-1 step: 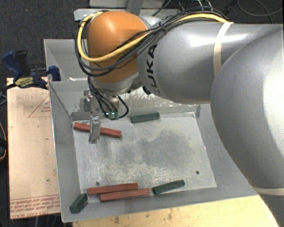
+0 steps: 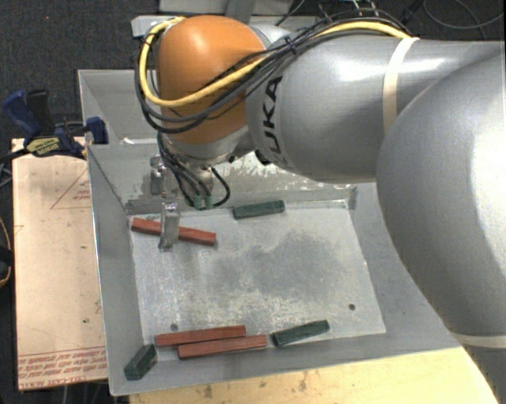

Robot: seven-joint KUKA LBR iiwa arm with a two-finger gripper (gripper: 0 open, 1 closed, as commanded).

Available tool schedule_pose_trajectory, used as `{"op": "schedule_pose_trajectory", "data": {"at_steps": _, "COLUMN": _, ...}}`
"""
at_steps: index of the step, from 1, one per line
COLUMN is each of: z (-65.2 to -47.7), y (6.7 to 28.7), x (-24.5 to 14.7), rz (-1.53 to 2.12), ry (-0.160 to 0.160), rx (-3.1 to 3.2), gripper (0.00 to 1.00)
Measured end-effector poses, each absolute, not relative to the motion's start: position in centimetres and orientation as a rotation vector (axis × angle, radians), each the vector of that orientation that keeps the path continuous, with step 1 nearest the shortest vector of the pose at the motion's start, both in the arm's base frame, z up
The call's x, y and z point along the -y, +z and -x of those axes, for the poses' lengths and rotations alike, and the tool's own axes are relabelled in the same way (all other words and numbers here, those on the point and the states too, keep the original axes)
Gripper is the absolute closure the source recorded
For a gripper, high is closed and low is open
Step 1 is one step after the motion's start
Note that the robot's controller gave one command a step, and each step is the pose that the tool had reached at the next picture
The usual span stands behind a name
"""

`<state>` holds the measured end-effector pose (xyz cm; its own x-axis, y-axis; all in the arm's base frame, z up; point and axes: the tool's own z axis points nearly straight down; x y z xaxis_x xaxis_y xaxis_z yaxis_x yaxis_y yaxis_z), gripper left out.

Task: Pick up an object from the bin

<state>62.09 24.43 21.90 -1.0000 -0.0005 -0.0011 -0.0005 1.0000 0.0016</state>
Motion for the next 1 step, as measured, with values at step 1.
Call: {"op": "schedule_pose_trajectory", "data": {"at_steps": 1, "z": -62.39, "y": 17.08, "x": -22.69, "rz": -0.1, "ry": 0.006, "rx": -3.134, "gripper": 0.0}}
